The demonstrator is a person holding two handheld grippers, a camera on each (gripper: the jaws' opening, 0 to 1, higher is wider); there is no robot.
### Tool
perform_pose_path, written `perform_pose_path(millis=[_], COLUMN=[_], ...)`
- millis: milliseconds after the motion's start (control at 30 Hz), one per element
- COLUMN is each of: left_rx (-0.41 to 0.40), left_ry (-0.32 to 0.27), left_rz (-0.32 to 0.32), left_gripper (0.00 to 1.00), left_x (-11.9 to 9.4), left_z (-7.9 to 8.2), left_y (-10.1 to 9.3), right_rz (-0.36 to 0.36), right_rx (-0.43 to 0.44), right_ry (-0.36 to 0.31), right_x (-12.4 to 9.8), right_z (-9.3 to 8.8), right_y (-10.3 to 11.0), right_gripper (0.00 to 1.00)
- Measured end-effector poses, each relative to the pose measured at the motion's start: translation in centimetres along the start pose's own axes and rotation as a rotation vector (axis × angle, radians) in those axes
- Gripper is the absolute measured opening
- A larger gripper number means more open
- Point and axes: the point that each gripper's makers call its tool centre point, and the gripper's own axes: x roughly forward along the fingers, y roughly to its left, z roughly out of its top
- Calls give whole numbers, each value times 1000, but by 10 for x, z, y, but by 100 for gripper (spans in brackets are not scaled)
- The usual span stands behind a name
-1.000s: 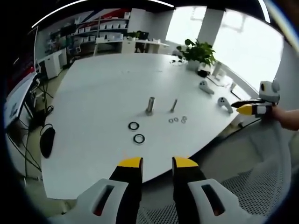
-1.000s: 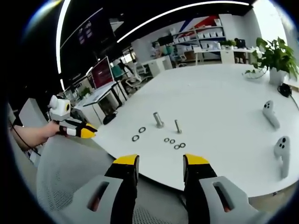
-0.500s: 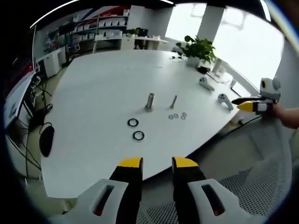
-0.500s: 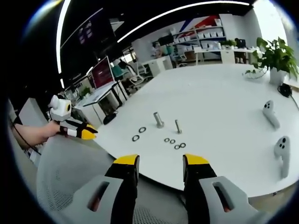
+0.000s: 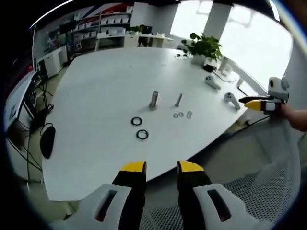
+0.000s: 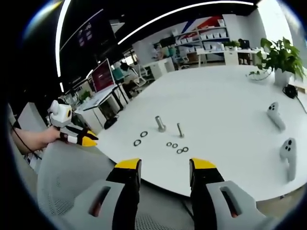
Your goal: Place the washer onto the threaded stud by aligning its center hole with the stud, sliding it down to the base, and recovering from edge contact or off-axis alignment until the washer reaches the visible bottom stop.
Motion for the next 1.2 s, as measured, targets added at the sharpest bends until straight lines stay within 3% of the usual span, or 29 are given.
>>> perform_pose_path(millis=[267, 400, 500, 633, 933, 1200], left_rx=[26, 56, 27, 54, 81, 87], left_ry=[28, 72, 109, 165, 217, 235], left_rz=[-15, -7, -40, -58, -57, -32], left_gripper=[28, 28, 25, 25, 27, 27], left_x=[2, 4, 4, 6, 26, 58], left_z=[-3, -9, -14, -17, -3, 10], left_y=[-4, -4, -8, -7, 3, 14], right_rz=[-10, -1, 7, -7, 2, 1], right_rx=[18, 13, 13, 29, 18, 21], right_ry=[-20, -10, -10, -34, 2, 3], right_x=[-2, -1, -1, -3, 0, -1], right_z=[3, 1, 1, 5, 0, -1], right_y=[-3, -1, 0, -4, -2, -2], right_gripper=[42, 42, 42, 42, 41, 41])
